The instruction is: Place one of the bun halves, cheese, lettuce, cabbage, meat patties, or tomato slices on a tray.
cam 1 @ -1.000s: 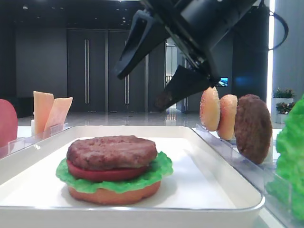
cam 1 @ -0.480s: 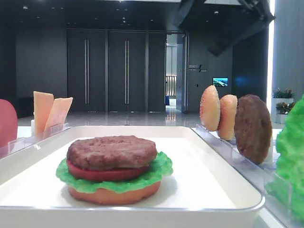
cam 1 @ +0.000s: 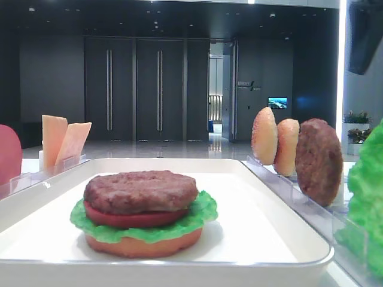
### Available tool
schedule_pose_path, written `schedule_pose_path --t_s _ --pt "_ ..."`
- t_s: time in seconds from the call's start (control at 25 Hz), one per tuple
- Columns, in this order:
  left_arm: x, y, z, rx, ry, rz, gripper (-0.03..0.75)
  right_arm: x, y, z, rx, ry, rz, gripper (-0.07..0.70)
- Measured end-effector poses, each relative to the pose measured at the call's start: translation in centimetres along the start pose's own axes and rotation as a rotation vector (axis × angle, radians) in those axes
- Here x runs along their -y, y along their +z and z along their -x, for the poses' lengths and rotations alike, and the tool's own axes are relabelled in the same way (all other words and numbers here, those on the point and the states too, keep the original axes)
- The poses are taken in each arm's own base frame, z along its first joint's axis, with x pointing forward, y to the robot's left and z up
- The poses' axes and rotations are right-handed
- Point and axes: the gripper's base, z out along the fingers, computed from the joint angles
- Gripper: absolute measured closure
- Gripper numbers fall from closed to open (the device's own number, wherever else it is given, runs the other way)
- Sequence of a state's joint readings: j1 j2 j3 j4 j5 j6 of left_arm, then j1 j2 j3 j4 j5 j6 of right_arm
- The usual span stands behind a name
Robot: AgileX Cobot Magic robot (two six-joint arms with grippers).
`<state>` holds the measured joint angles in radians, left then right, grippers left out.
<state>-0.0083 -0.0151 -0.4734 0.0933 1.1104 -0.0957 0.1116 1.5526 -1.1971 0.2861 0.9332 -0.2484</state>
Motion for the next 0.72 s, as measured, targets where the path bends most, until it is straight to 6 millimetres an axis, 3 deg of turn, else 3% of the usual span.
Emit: schedule_pose_path --t_s 0.28,0.56,0.72 --pt "0.0 0.0 0.0 0.000 0.000 0.000 0.199 4.5 -0.9 -1.4 -0.107 0.142 -0.180 0.085" --pt "0.0 0.0 0.0 0.000 0.000 0.000 0.199 6.0 -1.5 -2.4 -0.169 0.185 -0.215 0.085" --pt "0.0 0.0 0.0 0.000 0.001 0.001 0.199 5.8 -2.6 -2.7 -0.149 0.200 -0.227 0.085"
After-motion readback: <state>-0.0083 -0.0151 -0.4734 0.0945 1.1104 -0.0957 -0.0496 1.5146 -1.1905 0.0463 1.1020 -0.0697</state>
